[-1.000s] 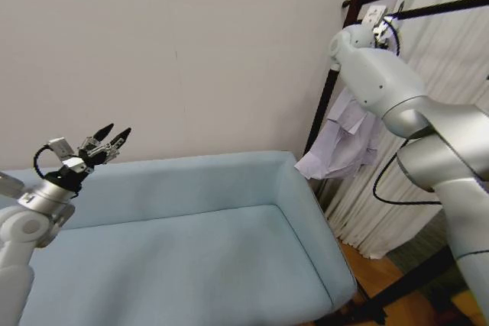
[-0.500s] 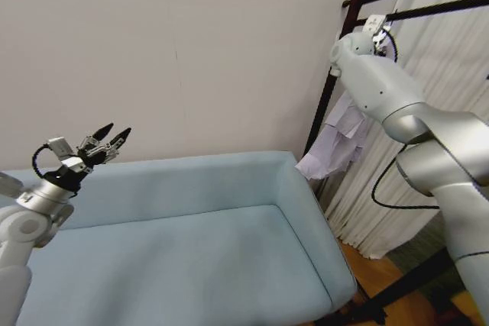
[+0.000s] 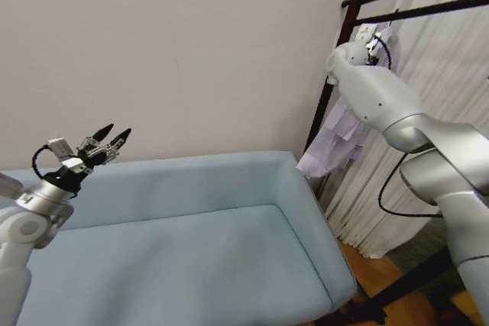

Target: Pick up the clothes from the sofa and hang them on the clothes hanger.

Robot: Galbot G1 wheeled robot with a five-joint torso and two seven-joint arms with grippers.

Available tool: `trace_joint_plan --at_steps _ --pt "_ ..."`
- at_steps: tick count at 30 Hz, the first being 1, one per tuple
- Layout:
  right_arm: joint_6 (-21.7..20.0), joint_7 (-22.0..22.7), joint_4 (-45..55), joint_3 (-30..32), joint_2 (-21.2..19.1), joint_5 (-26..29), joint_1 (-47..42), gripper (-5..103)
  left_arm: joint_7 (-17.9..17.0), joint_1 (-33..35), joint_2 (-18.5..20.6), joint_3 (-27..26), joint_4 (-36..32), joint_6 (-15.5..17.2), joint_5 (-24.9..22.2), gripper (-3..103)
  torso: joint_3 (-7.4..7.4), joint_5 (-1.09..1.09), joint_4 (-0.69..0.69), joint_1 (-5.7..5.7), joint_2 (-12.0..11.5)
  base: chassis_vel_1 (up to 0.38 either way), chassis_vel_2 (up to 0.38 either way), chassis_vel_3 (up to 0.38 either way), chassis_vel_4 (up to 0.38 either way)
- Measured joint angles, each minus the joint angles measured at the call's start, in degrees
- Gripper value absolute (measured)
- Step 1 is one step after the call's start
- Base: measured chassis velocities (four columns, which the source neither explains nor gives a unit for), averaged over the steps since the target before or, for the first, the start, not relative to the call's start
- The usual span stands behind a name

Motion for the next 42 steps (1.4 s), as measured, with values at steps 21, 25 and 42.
trace_joint_plan --at_steps 21,25,42 --pt "-1.1 6.0 13.0 -2.7 -3.4 1.5 -2.0 100 0.2 0.5 -1.9 0.0 -0.1 -0.1 1.8 100 0.00 0.00 0.00 0.00 0.0 0.000 0.000 0.000 0.000" --pt "-1.1 7.5 18.2 -2.7 -5.0 1.2 -2.7 100 -0.1 1.0 -2.5 0.0 -0.5 -0.1 2.3 100 0.00 0.00 0.00 0.00 0.0 0.000 0.000 0.000 0.000" --pt "0.7 -8.0 44.9 -1.8 -19.9 -1.7 -11.2 100 -10.6 3.3 -4.4 0.2 -2.8 -1.3 6.5 100 -0.01 0.00 0.00 0.00 0.0 0.000 0.000 0.000 0.000"
